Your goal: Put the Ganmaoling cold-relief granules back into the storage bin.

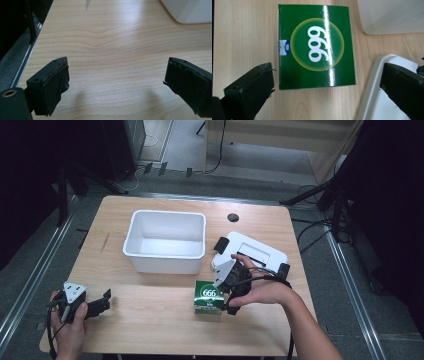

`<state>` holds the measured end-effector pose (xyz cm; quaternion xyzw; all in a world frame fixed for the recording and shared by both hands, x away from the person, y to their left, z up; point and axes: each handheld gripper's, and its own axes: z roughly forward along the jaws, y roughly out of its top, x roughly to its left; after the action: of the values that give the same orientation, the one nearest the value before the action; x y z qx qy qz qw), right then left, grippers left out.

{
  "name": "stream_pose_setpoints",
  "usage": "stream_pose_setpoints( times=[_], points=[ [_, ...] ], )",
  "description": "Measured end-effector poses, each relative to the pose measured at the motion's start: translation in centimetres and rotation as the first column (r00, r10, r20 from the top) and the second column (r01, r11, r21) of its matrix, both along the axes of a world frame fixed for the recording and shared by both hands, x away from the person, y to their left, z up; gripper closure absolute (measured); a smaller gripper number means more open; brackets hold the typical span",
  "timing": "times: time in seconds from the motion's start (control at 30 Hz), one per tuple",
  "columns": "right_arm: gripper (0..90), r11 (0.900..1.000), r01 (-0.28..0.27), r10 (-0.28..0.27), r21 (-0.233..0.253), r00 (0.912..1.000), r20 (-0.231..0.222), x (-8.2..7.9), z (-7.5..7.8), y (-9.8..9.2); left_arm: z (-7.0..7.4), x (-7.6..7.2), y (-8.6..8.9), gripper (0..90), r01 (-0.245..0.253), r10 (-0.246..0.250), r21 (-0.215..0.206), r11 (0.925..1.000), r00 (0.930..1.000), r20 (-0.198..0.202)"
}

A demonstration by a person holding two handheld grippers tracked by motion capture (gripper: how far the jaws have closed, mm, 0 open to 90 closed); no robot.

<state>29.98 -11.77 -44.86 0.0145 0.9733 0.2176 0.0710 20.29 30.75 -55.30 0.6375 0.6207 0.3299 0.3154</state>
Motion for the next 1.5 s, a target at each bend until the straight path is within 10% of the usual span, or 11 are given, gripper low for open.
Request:
stream_pose_setpoints(
  times=[1.5],
  points=[
    [8.2, 0.996, -0.047, 0.043, -0.076, 0.9981, -0.043, 0.5, -3.6, 2.9, 0.0, 0.2, 0.1, 6.2, -0.002, 0.001, -0.012, 0.9999, 0.9998, -0.019]
  ],
)
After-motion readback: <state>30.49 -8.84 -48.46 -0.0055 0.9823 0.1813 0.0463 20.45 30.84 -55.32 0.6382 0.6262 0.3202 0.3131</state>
